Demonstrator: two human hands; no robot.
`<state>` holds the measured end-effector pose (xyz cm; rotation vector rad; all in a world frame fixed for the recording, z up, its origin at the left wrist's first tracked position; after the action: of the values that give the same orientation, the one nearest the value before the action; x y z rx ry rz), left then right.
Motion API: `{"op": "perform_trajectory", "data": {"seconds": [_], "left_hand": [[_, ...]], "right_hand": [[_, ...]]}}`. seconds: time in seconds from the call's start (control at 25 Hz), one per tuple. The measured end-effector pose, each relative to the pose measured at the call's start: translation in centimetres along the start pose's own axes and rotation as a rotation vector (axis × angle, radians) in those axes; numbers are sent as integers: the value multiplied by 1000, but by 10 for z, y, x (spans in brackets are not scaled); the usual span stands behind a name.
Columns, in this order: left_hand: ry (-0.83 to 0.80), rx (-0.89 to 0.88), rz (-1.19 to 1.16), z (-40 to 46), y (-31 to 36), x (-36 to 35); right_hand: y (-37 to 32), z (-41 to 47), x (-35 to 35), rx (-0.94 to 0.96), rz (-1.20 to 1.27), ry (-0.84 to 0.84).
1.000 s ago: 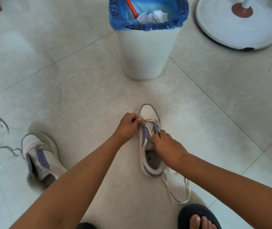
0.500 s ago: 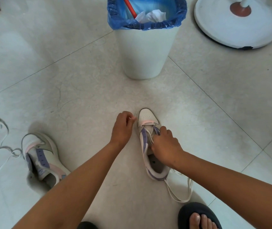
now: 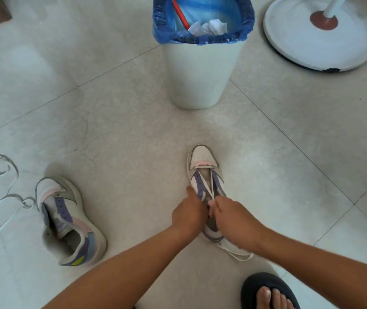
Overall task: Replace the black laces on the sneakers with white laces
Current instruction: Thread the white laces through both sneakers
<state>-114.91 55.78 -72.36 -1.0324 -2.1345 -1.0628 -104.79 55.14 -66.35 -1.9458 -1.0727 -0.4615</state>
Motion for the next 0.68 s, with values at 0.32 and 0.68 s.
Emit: {"op": "perform_trajectory", "data": {"seconds": [0.32,0.68], "left_hand": [[30,54,-100,12,-16,15],[265,23,94,39,-29,88]], "right_hand": [[0,-12,-10,-310,315,-8],[-35,6,80,-341,1292,-431]]}}
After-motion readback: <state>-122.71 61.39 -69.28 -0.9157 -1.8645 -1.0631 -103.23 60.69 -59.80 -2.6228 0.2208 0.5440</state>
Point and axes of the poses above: each hand's wrist, its own z-axis towards the middle knuckle, its own x-axis out of the back of the hand, y = z × x, the point moved 2 cm from there along z, towards the middle knuckle, and after that the axes turned 9 degrees about y, right-handed, at the moved point
